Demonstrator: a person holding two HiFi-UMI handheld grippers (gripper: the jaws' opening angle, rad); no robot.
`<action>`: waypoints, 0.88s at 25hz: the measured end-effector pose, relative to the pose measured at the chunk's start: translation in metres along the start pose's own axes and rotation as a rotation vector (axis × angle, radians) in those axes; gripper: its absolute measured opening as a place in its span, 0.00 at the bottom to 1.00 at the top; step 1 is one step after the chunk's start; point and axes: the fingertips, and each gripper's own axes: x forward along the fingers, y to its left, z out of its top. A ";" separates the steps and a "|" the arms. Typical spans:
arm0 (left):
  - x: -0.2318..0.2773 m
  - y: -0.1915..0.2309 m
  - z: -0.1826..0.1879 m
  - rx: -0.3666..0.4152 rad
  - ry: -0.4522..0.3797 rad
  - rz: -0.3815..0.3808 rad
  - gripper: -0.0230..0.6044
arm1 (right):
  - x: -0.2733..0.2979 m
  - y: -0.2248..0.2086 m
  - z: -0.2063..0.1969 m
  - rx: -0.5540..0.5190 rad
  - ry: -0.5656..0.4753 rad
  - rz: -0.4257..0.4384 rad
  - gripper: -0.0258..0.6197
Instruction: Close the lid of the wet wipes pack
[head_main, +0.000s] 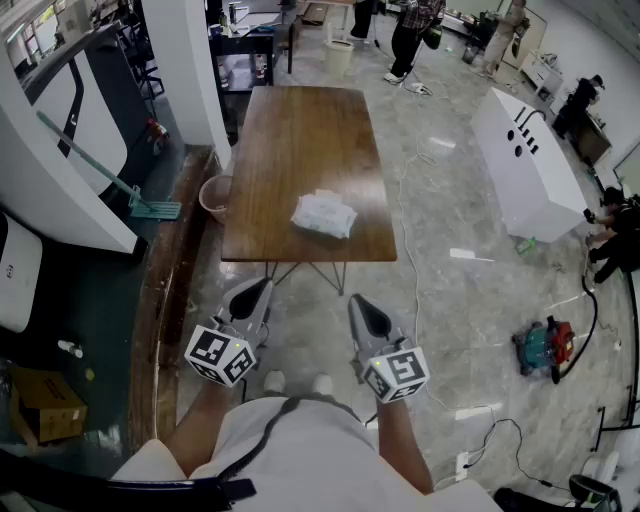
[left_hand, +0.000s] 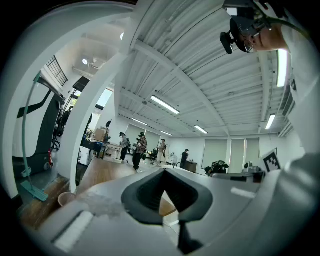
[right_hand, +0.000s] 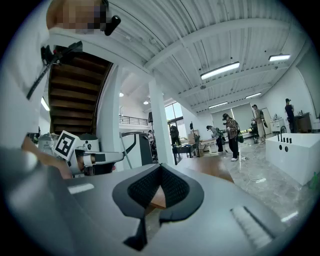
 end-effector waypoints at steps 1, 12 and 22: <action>0.000 -0.001 0.000 0.000 0.001 -0.006 0.04 | 0.000 0.001 0.000 -0.001 0.000 0.003 0.05; -0.001 -0.002 -0.014 -0.008 0.042 0.017 0.04 | -0.007 -0.005 -0.010 0.043 0.026 0.045 0.05; 0.009 -0.006 -0.017 -0.045 0.032 0.027 0.04 | -0.012 -0.027 -0.015 0.077 0.025 0.031 0.05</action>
